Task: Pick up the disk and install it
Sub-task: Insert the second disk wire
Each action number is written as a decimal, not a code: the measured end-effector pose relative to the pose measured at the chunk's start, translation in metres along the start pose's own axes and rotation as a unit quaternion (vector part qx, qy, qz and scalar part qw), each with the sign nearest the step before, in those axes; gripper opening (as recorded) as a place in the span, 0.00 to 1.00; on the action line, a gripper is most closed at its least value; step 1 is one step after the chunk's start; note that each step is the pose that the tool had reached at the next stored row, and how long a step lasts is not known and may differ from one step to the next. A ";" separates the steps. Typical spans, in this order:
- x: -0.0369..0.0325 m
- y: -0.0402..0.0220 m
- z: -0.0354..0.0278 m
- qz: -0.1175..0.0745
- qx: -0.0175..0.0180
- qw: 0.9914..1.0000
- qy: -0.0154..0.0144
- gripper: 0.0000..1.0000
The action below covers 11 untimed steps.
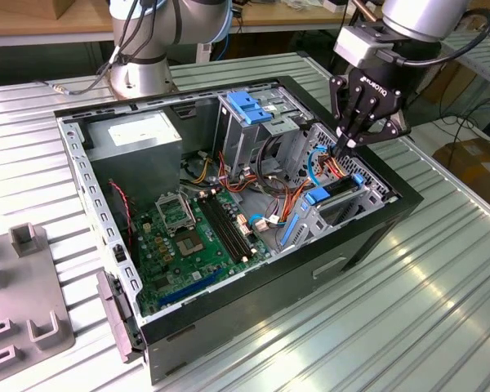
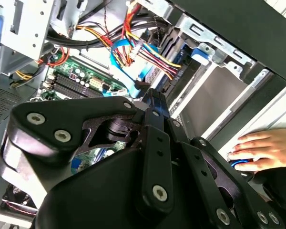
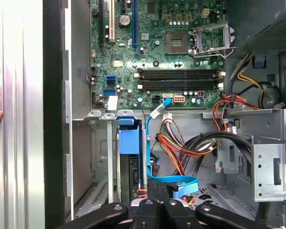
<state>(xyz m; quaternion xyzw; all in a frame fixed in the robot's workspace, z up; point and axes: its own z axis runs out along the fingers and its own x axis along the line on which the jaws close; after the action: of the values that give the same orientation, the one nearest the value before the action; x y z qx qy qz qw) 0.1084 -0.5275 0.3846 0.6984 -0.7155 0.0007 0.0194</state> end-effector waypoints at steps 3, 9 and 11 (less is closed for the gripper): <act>-0.0068 0.0005 -0.0023 0.000 0.000 1.000 0.000 0.10; -0.0085 0.0006 -0.0024 0.000 0.000 1.000 0.000 0.10; -0.0088 0.0006 -0.0028 0.000 0.000 1.000 0.000 0.10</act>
<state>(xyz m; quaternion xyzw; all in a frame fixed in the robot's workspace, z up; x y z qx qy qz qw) 0.1080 -0.5186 0.3871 0.6985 -0.7153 0.0007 0.0193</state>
